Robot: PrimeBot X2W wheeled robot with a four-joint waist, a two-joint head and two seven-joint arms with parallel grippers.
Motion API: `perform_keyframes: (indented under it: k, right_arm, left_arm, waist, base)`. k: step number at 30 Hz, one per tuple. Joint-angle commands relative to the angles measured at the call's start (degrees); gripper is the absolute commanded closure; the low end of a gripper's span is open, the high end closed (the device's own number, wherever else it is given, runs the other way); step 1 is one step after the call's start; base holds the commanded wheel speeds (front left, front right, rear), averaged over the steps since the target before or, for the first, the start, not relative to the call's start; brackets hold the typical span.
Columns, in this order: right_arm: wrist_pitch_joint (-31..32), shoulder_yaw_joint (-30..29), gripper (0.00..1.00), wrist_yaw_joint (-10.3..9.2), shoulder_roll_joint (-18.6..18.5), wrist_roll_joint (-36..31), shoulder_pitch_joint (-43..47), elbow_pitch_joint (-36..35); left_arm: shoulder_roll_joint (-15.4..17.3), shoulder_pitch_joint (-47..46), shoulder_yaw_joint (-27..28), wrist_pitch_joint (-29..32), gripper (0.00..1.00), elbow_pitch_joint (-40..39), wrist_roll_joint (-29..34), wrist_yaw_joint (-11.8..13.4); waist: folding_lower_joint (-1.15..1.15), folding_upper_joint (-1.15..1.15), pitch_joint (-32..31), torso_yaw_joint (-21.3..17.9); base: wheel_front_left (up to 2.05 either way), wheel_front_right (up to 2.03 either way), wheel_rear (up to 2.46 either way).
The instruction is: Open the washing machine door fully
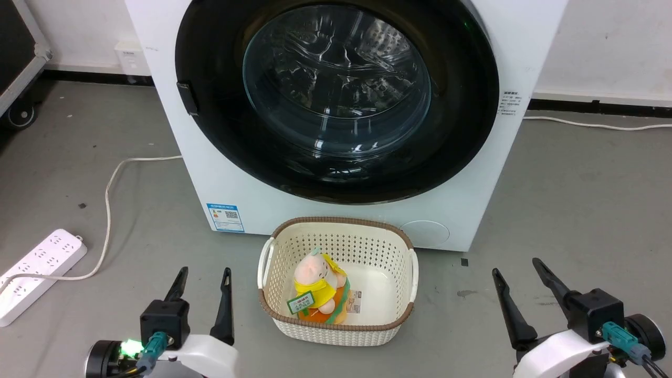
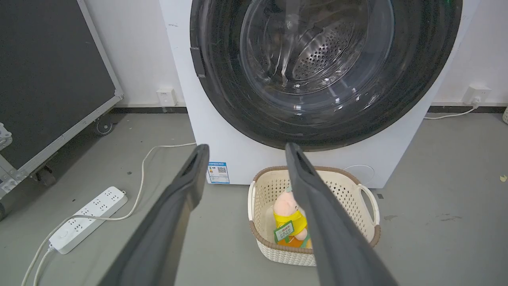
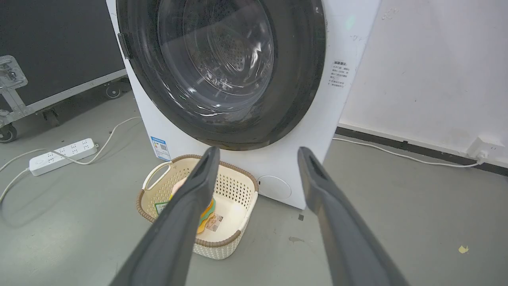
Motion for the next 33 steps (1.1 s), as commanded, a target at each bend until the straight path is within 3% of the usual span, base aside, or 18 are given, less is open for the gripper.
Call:
perform_keyframes:
  k: [1,19,30,33]
  right_arm:
    - [-0.6,-0.2,0.00,0.00,0.0,0.5,0.2,0.3]
    - [-2.7,0.3,0.00,-0.01,-0.4,5.5,-1.5,0.8]
    - [-2.3,0.1,0.00,-0.01,-3.6,11.7,-6.1,1.3]
    - [-2.4,0.8,0.00,-0.01,-5.7,10.5,-7.6,1.4]
  left_arm:
    - [0.0,-0.1,-0.1,-0.6,0.00,0.3,0.1,0.3]
    - [0.1,-0.8,-1.9,-2.7,0.00,0.5,0.0,0.9]
    - [0.2,-2.0,-3.1,-4.1,0.00,0.3,0.0,1.3]
    - [0.2,-2.4,-3.4,-4.4,0.00,0.2,0.0,1.4]
  waist:
    - [0.00,0.00,0.0,0.0]
    - [0.00,0.00,1.2,0.3]
    - [0.00,0.00,3.3,1.0]
    - [0.00,0.00,4.0,1.2]
  base:
    - [0.00,0.00,0.00]
    - [0.00,0.00,0.00]
    - [0.00,0.00,0.00]
    - [0.00,0.00,0.00]
